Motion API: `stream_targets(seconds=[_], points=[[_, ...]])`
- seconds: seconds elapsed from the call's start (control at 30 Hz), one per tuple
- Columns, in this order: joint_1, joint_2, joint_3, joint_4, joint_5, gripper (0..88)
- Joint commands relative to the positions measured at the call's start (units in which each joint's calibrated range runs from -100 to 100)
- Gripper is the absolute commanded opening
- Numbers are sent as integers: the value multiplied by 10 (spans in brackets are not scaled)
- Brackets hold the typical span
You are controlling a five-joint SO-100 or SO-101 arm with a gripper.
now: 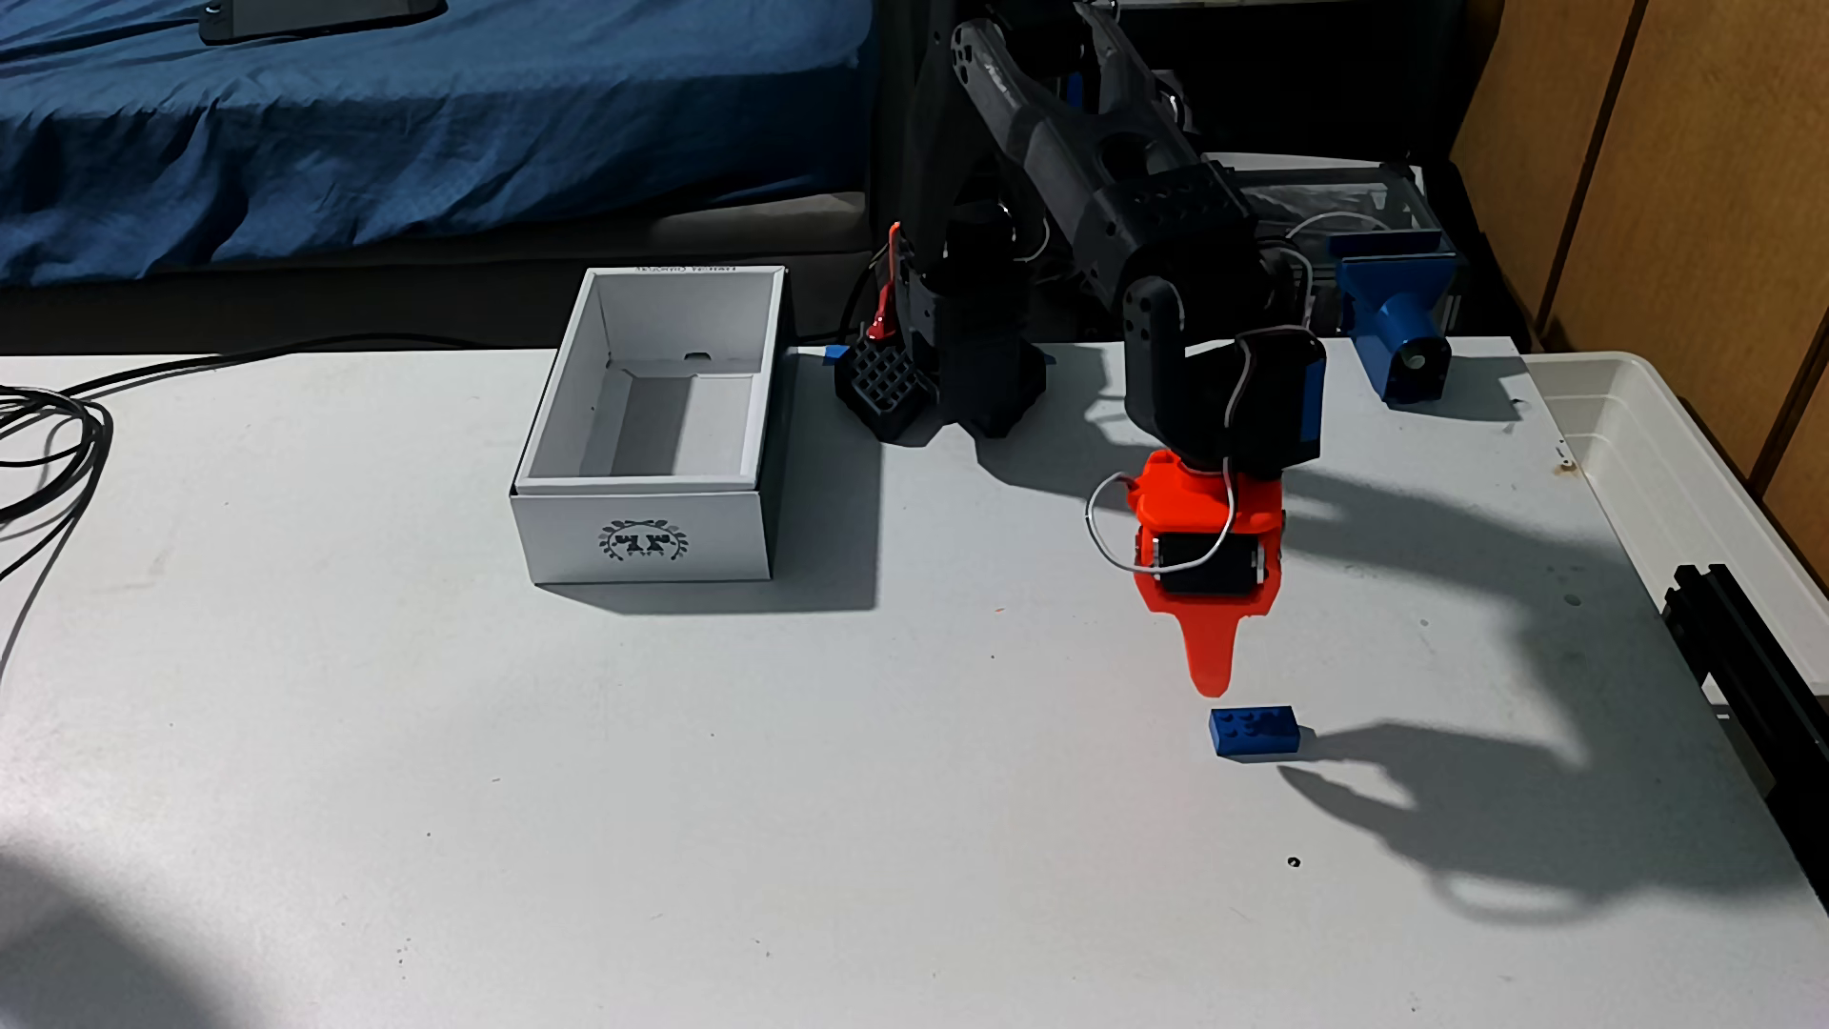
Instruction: Grab the blue brick and place in box
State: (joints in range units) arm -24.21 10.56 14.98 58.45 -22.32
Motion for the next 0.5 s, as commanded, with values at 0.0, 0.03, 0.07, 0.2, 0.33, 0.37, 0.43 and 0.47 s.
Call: stream_targets(seconds=[0.0, 0.03, 0.07, 0.2, 0.33, 0.37, 0.43, 0.47], points=[[-11, -8, -22, -5, -4, 12], [-11, -9, -23, -5, -4, 12], [-12, -8, -26, -5, -4, 12], [-18, -4, -34, -5, -5, 12], [-19, -3, -35, -8, -5, 12], [-20, -2, -35, -14, -5, 12], [-25, -1, -34, -19, -5, 12], [-26, -1, -34, -20, -8, 12]])
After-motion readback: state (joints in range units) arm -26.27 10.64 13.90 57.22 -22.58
